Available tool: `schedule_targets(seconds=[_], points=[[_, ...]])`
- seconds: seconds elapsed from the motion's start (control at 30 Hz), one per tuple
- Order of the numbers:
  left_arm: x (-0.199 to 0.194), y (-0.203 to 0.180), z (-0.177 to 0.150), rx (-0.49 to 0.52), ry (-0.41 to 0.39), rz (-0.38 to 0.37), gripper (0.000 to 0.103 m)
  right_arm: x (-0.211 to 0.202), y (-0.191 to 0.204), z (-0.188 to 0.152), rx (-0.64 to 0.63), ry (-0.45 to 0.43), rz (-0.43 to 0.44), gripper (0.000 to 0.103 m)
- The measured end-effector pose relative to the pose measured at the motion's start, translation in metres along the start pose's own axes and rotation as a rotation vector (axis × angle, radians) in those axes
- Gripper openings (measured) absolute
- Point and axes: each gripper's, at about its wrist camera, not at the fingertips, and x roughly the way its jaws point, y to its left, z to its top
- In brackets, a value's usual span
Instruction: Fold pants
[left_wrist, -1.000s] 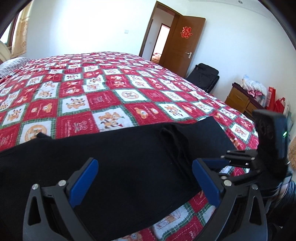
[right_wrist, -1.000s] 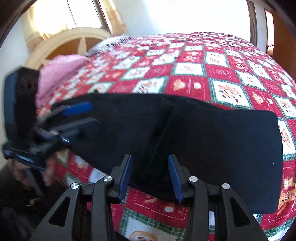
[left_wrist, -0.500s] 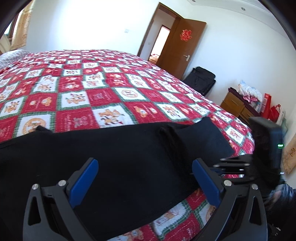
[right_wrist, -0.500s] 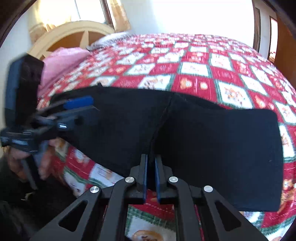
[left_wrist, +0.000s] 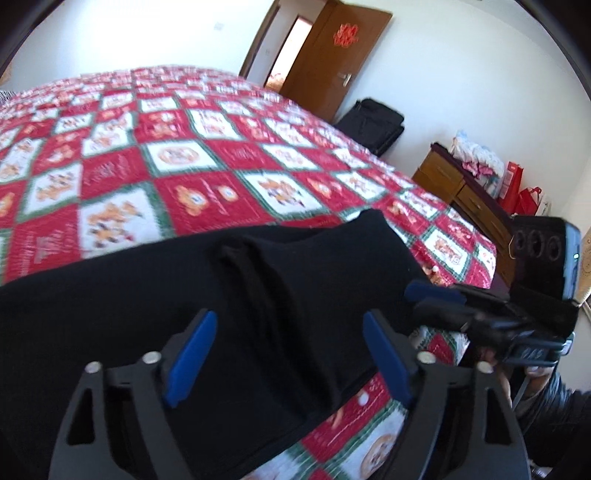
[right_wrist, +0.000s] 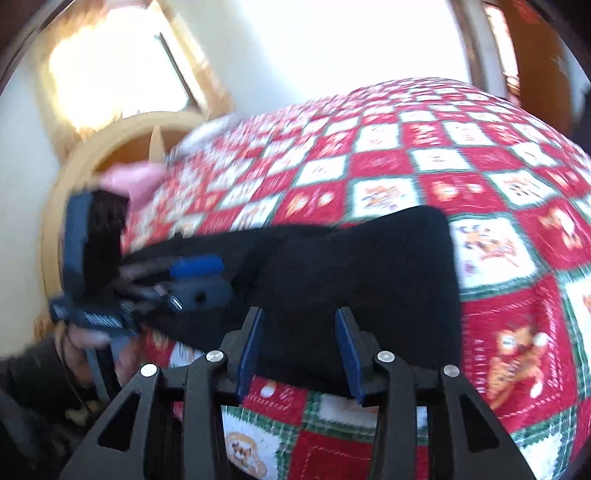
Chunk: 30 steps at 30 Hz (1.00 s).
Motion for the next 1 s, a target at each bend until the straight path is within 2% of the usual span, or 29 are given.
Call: schedule_targets(seconds=[0.03,0.17,0.23,0.33,0.4,0.53,0.63,0.77,0.83,1.0], points=[[0.007,-0.002,0.002,-0.012,0.019,0.010,0.066,-0.004,-0.007,0.001,0.034,-0.032,0.004,0.043],[0.015,-0.004,0.005,-0.053,0.018,0.013,0.051,-0.006,-0.011,0.001,0.052,-0.082,0.009,0.043],[0.019,-0.006,0.006,-0.058,0.029,0.010,0.016,-0.007,-0.008,-0.001,0.035,-0.108,0.001,0.044],[0.019,-0.005,0.005,-0.070,0.030,-0.006,0.013,-0.009,-0.003,-0.002,0.031,-0.140,0.013,0.046],[0.009,-0.003,0.007,-0.076,0.013,-0.021,0.013,-0.015,-0.004,-0.002,0.029,-0.172,0.002,0.051],[-0.028,0.009,0.015,-0.095,-0.035,-0.030,0.013,-0.025,-0.011,-0.001,0.060,-0.222,-0.010,0.055],[-0.051,0.028,0.016,-0.124,-0.052,0.018,0.013,-0.021,-0.010,-0.002,0.058,-0.205,-0.009,0.056],[-0.053,0.058,0.000,-0.172,-0.008,0.094,0.013,-0.012,0.005,-0.007,0.001,-0.162,0.001,0.056],[-0.045,0.070,-0.012,-0.210,0.020,0.105,0.013,-0.007,0.011,-0.009,-0.031,-0.144,0.004,0.056],[-0.042,0.075,-0.017,-0.210,-0.003,0.105,0.013,0.012,0.030,-0.018,-0.126,-0.044,0.023,0.056]])
